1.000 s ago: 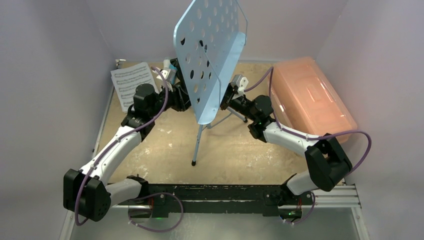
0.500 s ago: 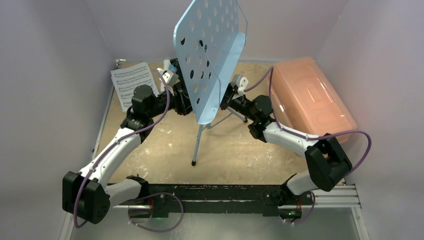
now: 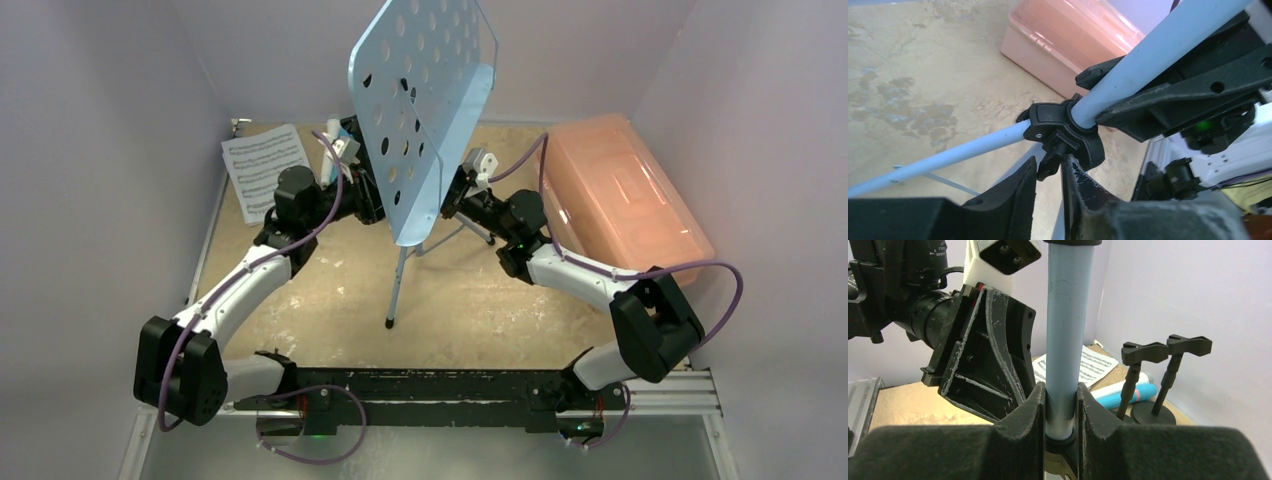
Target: Pack up the instrument practice props
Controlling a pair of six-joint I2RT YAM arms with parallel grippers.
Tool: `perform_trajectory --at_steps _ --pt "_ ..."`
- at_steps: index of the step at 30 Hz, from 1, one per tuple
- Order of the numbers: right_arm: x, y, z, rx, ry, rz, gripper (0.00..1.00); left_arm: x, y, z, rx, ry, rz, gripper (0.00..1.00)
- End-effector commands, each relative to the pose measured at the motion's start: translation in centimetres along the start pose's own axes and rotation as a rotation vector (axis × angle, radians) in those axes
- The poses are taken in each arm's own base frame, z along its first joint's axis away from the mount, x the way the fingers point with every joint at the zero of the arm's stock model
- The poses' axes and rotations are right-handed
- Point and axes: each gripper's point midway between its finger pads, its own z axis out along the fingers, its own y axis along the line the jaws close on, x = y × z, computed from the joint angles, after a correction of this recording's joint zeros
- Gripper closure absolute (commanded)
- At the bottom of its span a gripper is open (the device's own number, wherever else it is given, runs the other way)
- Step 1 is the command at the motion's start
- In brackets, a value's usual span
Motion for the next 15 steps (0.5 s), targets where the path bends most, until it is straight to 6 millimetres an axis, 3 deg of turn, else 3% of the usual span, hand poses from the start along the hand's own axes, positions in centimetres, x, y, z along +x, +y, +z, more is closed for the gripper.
perform_trajectory --at_steps 1,6,15 --pt "-3.7 1.8 0.3 -0.083 -0.104 -0.088 1.00 -2.9 -0.9 0.6 0.027 -0.123 -0.137 0.81" --pt "-3.8 1.9 0.3 -0.085 -0.106 -0.087 1.00 -3.2 -0.3 -0.1 -0.016 -0.156 -0.314 0.85" --pt "-4.1 2.1 0.2 -0.094 -0.114 -0.084 1.00 -1.0 -0.3 -0.8 0.009 -0.142 -0.697 0.76"
